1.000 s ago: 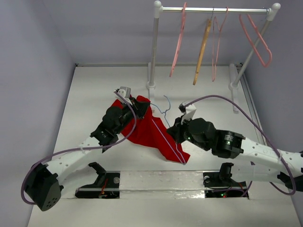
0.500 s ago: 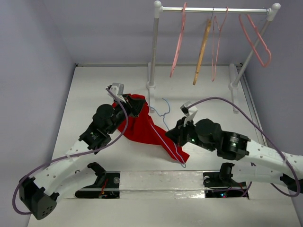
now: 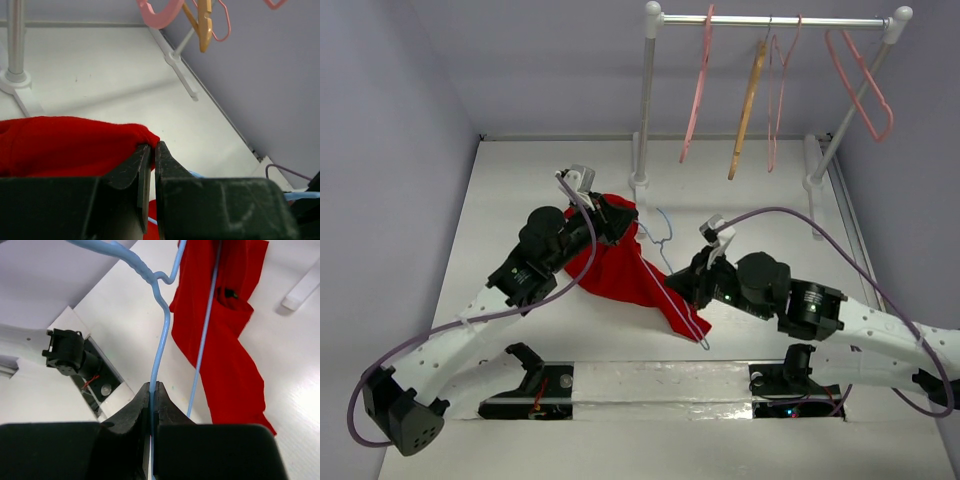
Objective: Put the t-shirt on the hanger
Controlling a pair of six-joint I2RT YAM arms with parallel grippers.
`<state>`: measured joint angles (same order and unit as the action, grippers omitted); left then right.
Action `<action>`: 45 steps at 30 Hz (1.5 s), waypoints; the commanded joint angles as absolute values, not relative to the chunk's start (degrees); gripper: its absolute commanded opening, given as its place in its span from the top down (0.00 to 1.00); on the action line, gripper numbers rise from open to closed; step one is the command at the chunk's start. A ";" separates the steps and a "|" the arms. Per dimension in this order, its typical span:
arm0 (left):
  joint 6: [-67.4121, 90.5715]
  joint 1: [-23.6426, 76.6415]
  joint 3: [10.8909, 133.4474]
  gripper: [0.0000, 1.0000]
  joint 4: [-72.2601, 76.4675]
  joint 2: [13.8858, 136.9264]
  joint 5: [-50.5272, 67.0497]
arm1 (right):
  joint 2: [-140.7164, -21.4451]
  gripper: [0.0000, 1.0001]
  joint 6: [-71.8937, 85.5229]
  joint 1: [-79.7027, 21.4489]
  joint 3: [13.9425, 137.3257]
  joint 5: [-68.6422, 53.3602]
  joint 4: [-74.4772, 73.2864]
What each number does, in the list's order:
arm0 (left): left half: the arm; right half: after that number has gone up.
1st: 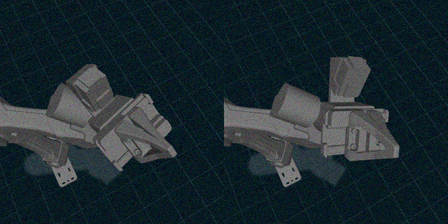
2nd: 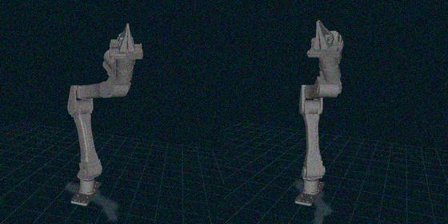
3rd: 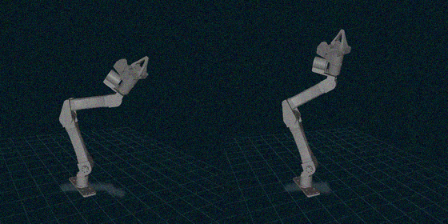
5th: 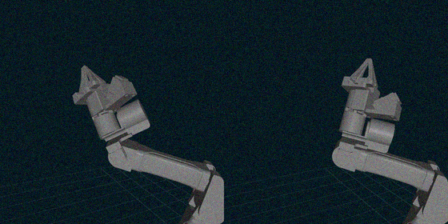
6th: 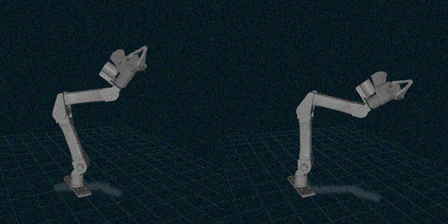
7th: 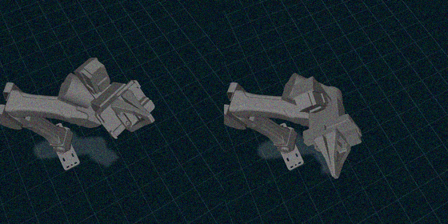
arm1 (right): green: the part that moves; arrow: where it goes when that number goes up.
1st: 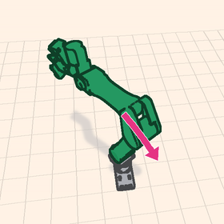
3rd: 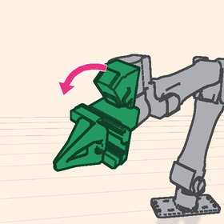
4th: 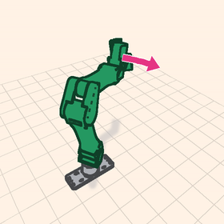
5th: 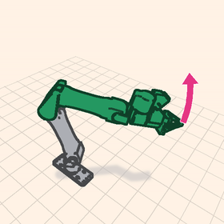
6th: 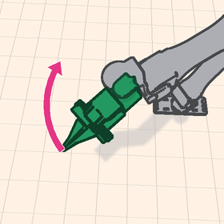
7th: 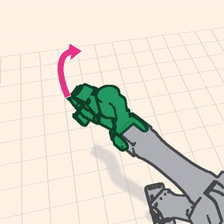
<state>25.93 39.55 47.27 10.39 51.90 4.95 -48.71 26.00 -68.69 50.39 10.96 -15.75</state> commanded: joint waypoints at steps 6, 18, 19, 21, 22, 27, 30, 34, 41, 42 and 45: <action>21.72 39.81 56.68 1.00 6.33 50.81 14.76 | -55.45 1.00 22.84 -57.24 51.51 -3.30 6.40; 21.09 39.81 60.03 1.00 1.58 48.51 20.99 | -62.13 1.00 25.03 -44.57 46.15 -29.79 32.15; 21.18 39.81 60.03 1.00 1.93 48.52 21.88 | -63.62 1.00 25.92 -42.04 45.71 -29.45 34.08; 22.06 39.81 59.15 1.00 2.90 48.78 24.07 | -65.56 1.00 29.16 -40.09 44.13 -27.61 41.98; 22.32 39.81 58.80 1.00 3.25 48.95 24.08 | -66.52 1.00 29.70 -40.08 43.86 -26.73 44.71; 23.55 39.81 57.22 0.92 2.81 47.47 15.85 | -65.41 1.00 31.55 -40.08 38.69 -18.04 58.62; 24.08 39.81 57.57 0.61 4.13 46.06 10.75 | -61.72 1.00 29.89 -40.08 36.48 -15.57 58.28; 25.66 39.81 58.88 0.34 7.03 46.23 5.81 | -58.98 1.00 28.57 -40.08 34.02 -13.71 56.78; 31.28 39.81 62.30 0.26 11.42 49.03 -8.86 | -58.19 1.00 28.21 -40.08 32.17 -14.33 55.64; 31.81 39.81 62.92 0.26 11.43 50.00 -10.01 | -57.92 1.00 28.21 -40.08 32.08 -14.41 55.46; 33.22 39.81 65.30 0.23 12.57 55.52 -11.95 | -56.78 1.00 27.69 -40.08 32.17 -15.03 53.62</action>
<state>30.46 39.68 61.89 7.90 51.88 -6.72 -59.24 29.54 -40.18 31.86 -15.44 49.21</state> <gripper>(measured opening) 0.761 0.043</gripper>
